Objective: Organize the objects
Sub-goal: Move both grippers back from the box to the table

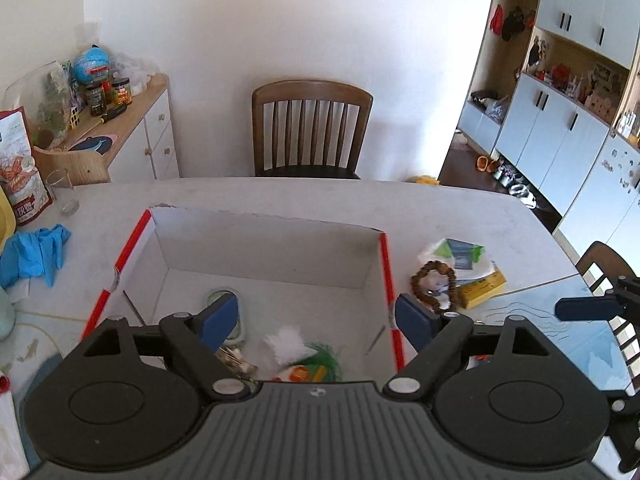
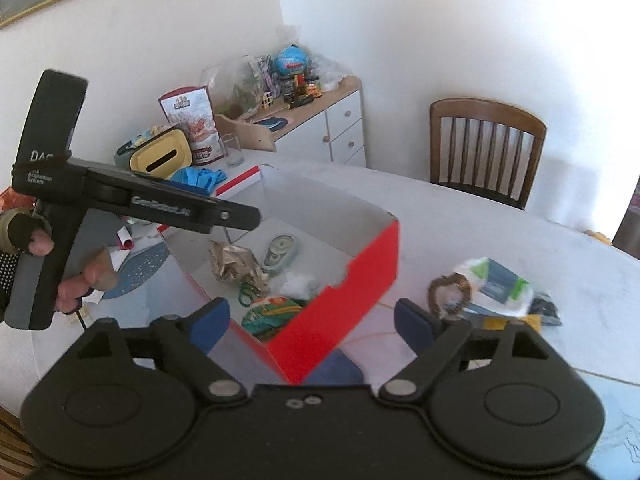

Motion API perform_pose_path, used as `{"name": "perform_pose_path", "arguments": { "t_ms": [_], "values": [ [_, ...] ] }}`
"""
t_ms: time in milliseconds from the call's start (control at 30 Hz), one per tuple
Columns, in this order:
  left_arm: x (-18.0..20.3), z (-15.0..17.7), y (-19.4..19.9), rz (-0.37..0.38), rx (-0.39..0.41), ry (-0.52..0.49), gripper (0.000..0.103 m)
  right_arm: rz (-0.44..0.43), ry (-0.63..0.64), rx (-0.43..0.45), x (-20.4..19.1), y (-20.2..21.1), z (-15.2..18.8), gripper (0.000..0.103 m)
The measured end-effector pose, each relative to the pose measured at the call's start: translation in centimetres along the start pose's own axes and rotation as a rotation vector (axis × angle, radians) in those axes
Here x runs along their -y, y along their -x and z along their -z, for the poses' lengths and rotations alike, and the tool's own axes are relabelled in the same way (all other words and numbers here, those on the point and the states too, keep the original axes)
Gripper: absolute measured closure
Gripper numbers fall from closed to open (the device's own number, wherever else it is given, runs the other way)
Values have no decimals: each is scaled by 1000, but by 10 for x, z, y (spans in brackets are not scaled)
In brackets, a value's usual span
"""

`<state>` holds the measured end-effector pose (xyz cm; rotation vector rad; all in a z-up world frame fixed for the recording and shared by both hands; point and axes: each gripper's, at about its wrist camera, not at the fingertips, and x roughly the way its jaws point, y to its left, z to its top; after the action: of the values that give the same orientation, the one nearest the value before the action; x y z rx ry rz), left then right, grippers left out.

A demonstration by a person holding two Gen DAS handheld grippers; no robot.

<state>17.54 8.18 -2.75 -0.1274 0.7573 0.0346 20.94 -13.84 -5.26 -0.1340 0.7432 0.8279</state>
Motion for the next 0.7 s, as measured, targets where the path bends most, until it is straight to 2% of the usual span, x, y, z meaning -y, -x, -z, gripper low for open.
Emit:
{"name": "perform_pose_path", "arguments": {
  "t_ms": [133,300,700],
  "values": [
    [15,10,4,-1,7,3,5,18,-22,11,18,15,14,5],
    [38,22,8,41,43,-7,1,51,-64,23,43,32,30,2],
    [121,55,-6,99,71,-132,0,172,-167,-10,115,45,68,2]
  ]
}}
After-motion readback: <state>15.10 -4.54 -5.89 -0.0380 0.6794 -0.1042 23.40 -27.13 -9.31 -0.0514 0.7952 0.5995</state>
